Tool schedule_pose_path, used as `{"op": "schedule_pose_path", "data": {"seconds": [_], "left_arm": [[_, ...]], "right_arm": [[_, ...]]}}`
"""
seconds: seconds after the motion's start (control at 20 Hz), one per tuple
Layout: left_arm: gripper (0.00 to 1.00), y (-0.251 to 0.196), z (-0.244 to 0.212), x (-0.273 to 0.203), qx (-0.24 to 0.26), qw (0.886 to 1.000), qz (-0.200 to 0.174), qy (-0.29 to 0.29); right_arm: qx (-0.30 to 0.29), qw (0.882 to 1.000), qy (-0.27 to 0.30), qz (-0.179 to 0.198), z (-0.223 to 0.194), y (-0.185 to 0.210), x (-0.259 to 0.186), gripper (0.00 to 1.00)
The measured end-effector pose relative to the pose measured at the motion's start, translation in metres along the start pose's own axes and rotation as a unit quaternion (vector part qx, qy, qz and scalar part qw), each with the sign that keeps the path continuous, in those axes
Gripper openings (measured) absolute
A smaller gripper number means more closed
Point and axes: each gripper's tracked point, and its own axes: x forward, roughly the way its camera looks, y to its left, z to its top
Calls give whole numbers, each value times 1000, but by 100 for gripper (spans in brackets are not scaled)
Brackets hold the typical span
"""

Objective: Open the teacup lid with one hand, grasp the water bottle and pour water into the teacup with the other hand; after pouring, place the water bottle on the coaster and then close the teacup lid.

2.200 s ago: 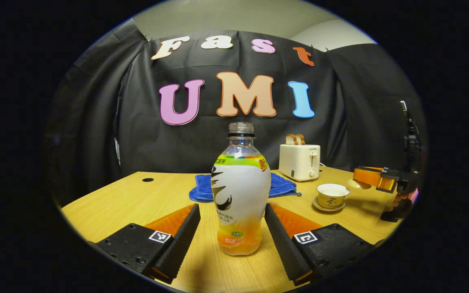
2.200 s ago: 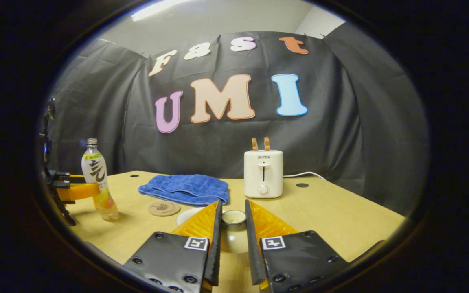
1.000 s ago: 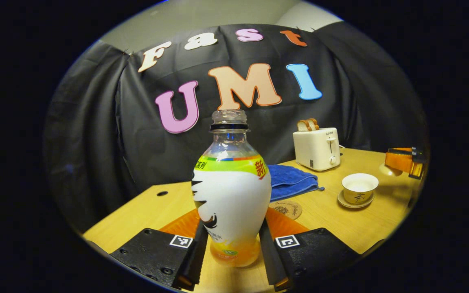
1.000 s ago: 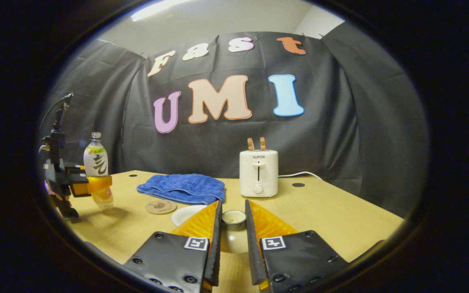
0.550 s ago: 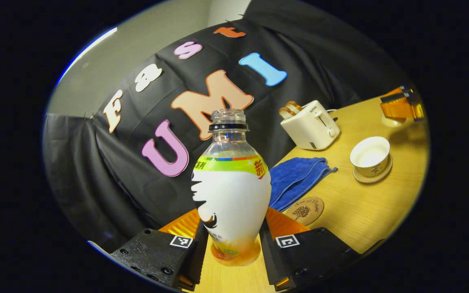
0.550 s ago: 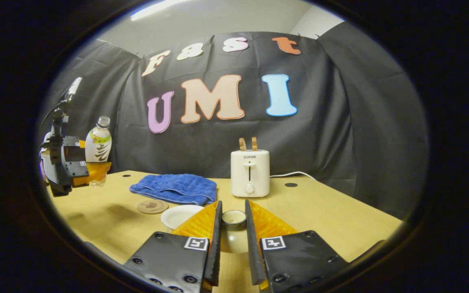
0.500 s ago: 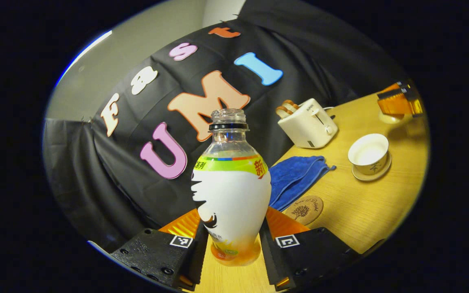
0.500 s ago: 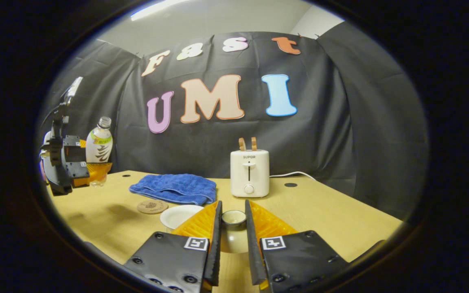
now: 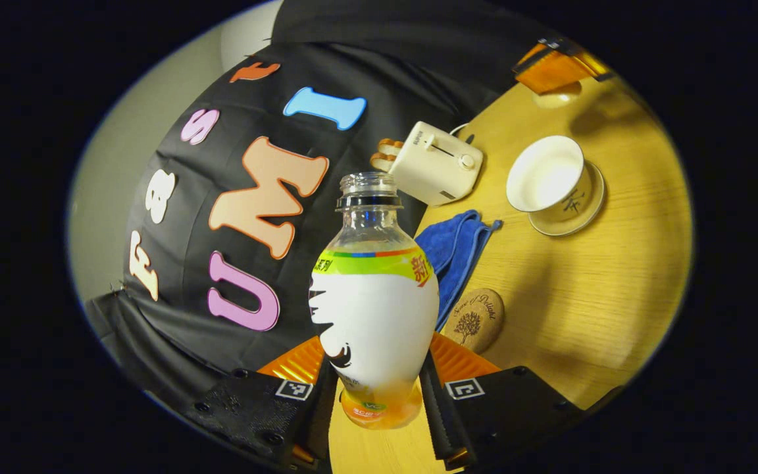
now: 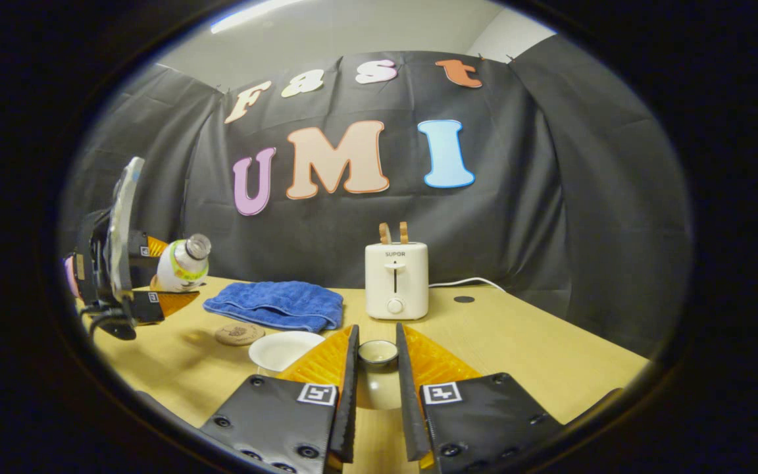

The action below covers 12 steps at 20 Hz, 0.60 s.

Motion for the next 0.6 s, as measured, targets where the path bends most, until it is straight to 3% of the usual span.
{"op": "schedule_pose_path", "data": {"seconds": [0.3, 0.6], "left_arm": [[57, -8, 14, 9, 75, 997, -13, -1], [57, -19, 22, 19, 168, 985, -40, 2]], "right_arm": [[0, 1000, 0, 0, 0, -1, -1, 32], [0, 1000, 1, 0, 0, -1, -1, 32]]}}
